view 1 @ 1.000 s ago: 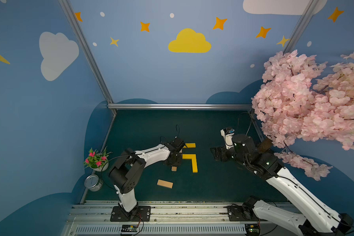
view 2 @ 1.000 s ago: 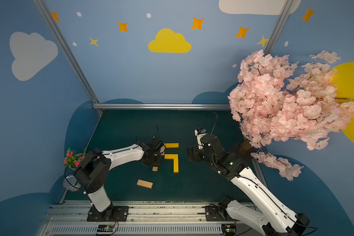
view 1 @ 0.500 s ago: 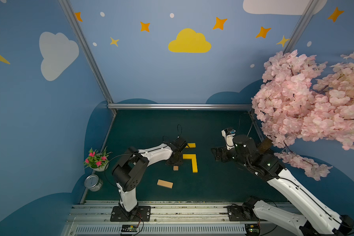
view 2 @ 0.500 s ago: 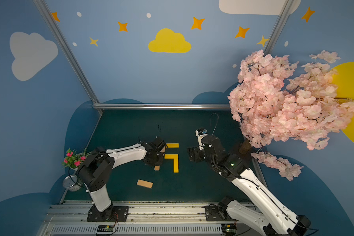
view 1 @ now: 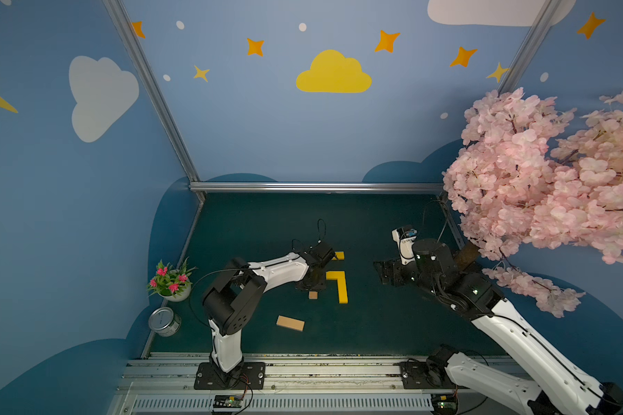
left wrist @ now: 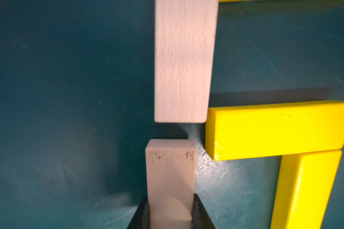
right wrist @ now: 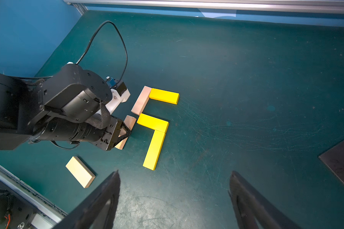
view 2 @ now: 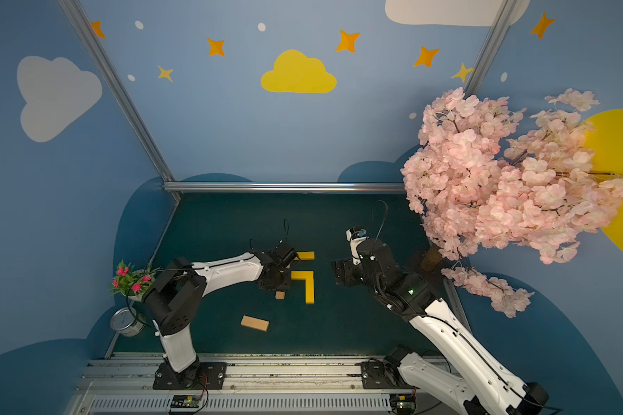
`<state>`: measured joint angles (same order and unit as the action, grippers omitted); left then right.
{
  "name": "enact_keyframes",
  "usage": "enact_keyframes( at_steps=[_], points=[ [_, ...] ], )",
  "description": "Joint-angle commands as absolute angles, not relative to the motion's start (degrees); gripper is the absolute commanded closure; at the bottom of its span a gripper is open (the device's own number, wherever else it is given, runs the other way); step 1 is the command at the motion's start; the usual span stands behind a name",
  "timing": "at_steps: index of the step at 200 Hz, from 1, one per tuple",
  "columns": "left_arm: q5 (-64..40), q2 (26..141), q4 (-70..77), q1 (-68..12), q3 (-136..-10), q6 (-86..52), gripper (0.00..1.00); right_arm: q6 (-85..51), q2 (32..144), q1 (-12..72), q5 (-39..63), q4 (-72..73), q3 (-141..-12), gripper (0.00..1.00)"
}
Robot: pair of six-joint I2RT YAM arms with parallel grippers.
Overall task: Assemble the number 6 with building blocks
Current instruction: Assemble the building block at the center of the board.
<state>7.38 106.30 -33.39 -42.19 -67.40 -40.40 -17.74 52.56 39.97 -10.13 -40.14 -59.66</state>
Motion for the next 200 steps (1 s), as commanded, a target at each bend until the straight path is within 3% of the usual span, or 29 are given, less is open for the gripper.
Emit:
enact_keyframes(
  at_steps=[1, 200],
  points=[
    [7.9, 107.4, -34.2, -42.6, -68.0, -41.2, 0.72, -17.0, 51.7, 39.6, -10.4, -40.5, -59.5, 0.13],
    [10.1, 109.9, -35.2, -43.5, -71.4, -42.2, 0.73, -16.7, 50.1, 38.4, -9.4, -41.1, -58.9, 0.13]
  ],
)
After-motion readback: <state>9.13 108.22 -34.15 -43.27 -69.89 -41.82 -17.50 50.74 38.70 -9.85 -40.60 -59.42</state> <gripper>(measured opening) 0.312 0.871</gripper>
